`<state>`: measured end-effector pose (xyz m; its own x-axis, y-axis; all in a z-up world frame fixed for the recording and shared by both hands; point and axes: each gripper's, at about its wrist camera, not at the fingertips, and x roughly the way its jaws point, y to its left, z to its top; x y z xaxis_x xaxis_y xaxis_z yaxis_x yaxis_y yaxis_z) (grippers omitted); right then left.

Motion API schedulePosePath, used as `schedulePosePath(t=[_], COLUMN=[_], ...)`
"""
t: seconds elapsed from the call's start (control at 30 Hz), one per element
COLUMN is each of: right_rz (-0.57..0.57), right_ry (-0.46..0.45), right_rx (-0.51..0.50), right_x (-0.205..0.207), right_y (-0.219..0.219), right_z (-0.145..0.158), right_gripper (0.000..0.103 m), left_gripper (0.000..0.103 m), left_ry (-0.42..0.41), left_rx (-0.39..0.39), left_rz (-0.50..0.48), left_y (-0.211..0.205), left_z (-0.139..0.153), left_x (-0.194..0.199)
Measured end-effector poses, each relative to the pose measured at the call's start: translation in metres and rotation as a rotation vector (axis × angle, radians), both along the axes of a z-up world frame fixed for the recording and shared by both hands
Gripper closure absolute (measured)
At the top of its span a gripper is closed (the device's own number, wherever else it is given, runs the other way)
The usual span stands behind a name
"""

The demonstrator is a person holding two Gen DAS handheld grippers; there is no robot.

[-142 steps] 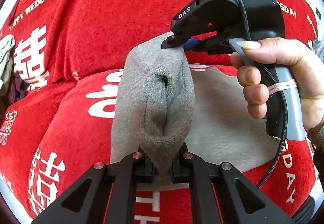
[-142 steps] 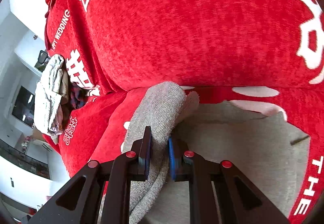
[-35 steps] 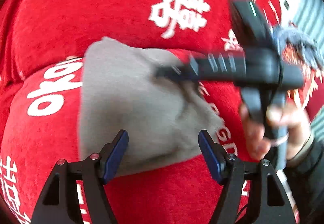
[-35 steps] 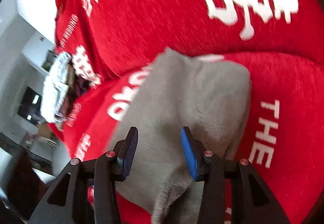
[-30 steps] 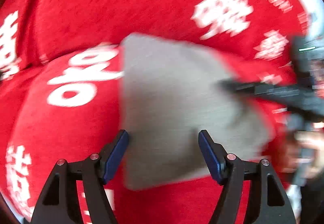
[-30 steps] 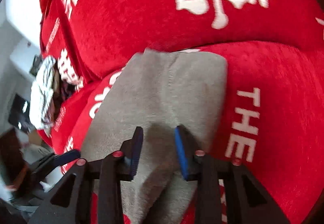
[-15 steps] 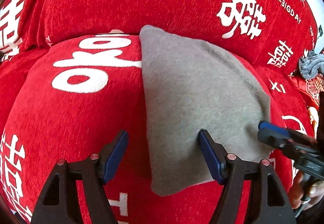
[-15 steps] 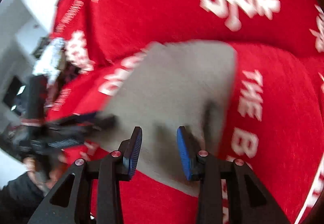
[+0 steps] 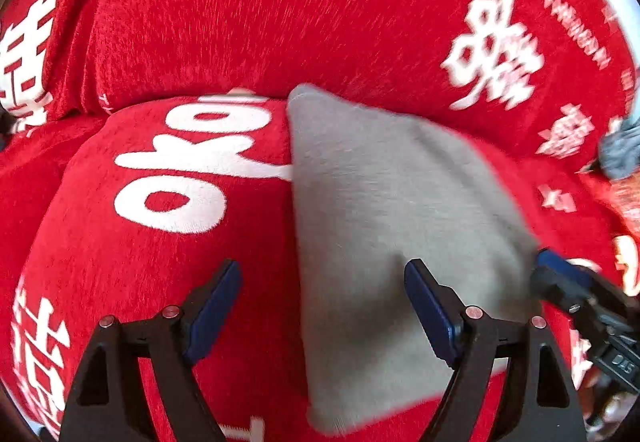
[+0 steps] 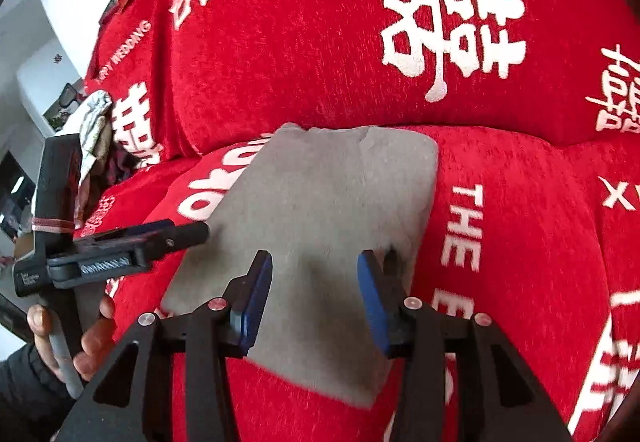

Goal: Fold small clothes
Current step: 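Open both grippers and release the folded grey sweater onto the cushion, then grasp the sweater edge with the right gripper while the left gripper grasps beside it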

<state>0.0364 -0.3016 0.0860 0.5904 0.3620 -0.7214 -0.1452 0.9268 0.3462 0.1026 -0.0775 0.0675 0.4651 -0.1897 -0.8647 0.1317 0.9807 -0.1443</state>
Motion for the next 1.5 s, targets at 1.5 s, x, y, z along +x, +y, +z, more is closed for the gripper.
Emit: schedulePosePath(t=[1.5], right_rz=[-0.222], right_ry=[0.263], right_rx=[0.282], right_x=[0.060], right_y=[-0.072], right_z=[-0.063], right_gripper=[0.035], left_gripper=[0.000], left_ry=[0.272], left_rx=[-0.264], left_rz=[-0.148], left_y=[0.003], left_z=[-0.043], left_x=[0.058])
